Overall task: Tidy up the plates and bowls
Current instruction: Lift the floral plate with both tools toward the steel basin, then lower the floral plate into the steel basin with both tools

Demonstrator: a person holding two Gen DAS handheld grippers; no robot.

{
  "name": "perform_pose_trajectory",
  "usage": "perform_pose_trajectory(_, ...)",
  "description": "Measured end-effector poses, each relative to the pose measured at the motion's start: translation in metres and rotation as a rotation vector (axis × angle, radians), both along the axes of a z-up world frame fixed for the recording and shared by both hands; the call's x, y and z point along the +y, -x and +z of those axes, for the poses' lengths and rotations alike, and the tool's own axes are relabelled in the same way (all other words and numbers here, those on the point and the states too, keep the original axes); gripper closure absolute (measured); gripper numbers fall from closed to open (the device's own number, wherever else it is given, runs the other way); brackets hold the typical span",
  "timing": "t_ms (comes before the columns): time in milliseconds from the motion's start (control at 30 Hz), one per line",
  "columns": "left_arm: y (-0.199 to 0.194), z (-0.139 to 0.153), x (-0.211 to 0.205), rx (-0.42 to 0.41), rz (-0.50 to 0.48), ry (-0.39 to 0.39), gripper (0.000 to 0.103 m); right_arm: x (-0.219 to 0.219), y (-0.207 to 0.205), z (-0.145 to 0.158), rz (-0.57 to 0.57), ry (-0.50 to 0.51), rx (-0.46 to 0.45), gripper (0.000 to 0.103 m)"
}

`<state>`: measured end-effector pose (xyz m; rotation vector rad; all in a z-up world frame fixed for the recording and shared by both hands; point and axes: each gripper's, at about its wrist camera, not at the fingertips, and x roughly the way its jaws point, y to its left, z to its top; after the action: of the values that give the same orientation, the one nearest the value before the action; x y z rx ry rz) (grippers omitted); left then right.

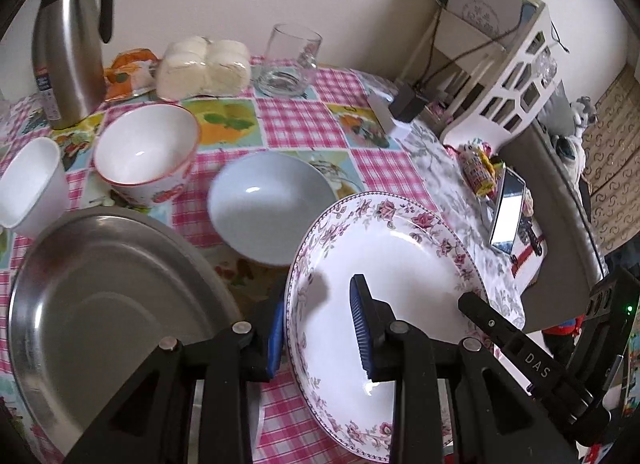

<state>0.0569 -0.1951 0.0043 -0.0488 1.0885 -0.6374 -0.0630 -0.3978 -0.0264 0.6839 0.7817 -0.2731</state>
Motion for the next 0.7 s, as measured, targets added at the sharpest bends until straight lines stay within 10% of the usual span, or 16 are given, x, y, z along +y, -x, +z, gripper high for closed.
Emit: perform_pose_trajectory(700, -0.043, 0.01, 0.119, 0.023, 0.183, 0.038, 0.073, 0.104, -0.056, 0.016, 0.184, 0.044, -0.03, 0.089)
